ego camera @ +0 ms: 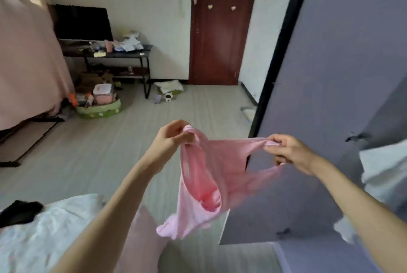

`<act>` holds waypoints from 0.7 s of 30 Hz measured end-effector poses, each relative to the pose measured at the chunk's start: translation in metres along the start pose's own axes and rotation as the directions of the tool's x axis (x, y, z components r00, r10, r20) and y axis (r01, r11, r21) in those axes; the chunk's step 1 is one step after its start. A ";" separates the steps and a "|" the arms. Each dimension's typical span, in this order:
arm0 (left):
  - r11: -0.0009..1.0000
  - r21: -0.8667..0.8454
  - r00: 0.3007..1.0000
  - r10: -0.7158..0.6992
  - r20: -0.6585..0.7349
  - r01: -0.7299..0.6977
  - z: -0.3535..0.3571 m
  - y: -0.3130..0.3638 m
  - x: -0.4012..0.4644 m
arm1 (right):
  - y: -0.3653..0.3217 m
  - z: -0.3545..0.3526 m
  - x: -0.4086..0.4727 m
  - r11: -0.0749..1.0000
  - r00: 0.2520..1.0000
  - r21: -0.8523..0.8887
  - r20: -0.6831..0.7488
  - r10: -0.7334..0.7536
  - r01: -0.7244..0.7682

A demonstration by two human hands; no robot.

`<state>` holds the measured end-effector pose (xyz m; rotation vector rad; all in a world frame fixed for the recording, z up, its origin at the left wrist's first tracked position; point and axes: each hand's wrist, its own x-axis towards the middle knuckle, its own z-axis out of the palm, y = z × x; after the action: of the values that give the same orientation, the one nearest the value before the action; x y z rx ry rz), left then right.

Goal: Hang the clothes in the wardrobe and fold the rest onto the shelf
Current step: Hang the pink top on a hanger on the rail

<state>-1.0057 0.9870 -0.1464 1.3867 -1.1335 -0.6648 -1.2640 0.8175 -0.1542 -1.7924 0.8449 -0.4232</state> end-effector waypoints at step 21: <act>0.959 0.115 0.702 0.105 0.704 -0.259 0.464 0.026 0.086 | 0.169 -0.272 -0.286 0.646 0.164 0.089 -0.933 0.321 -0.758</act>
<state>-1.3960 0.7235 -0.1819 1.1824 -1.9684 -0.9854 -1.6931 0.8093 -0.1759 -1.2800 2.5067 -0.7712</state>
